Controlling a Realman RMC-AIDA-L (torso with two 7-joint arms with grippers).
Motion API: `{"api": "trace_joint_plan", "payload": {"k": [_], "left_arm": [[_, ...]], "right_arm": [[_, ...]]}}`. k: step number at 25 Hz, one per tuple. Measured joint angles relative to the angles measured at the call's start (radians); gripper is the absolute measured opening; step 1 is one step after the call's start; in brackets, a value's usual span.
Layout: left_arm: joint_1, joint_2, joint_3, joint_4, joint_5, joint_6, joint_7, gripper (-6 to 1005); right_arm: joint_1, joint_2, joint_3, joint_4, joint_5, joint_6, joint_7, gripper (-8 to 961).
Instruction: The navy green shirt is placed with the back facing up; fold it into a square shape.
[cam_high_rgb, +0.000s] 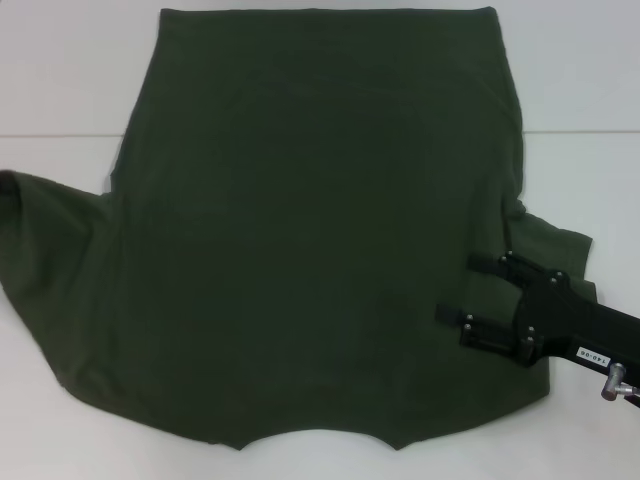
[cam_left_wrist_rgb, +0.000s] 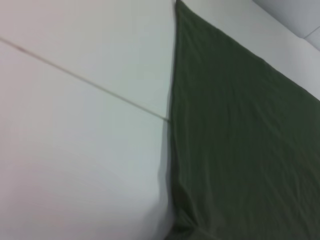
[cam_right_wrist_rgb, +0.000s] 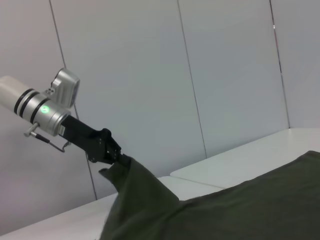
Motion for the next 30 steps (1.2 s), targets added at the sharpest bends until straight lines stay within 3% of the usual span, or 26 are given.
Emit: {"api": "trace_joint_plan", "payload": {"k": [6,10,13,14,18,20,30], "left_arm": [[-0.024,0.009,0.0,0.018,0.013,0.037,-0.047,6],[-0.048,-0.001,0.001,0.016,0.009,0.071,-0.085,6],[-0.078,-0.025,-0.002,0.011,0.004,0.1,-0.121,6],[-0.099,-0.046,-0.004,0.005,0.003,0.111,-0.134,6],[-0.124,-0.065,-0.004,-0.017,0.002,0.119,-0.138,7],[-0.149,-0.087,-0.005,-0.069,0.001,0.11,-0.138,7],[-0.124,-0.149,-0.005,-0.181,-0.033,-0.029,-0.108,21]], "right_arm": [[0.0,0.0,0.0,0.001,0.0,0.0,-0.001,835],[0.0,0.0,0.0,0.001,0.0,0.0,-0.003,833],[-0.001,0.0,0.0,0.001,0.0,0.0,-0.003,832],[-0.001,0.0,0.0,0.001,0.0,0.0,-0.003,832],[-0.002,0.002,-0.001,0.001,0.0,0.0,-0.004,830],[-0.003,0.001,-0.001,0.001,0.0,-0.001,-0.004,829],[-0.006,0.002,-0.001,0.001,0.0,-0.008,-0.006,824]]}}
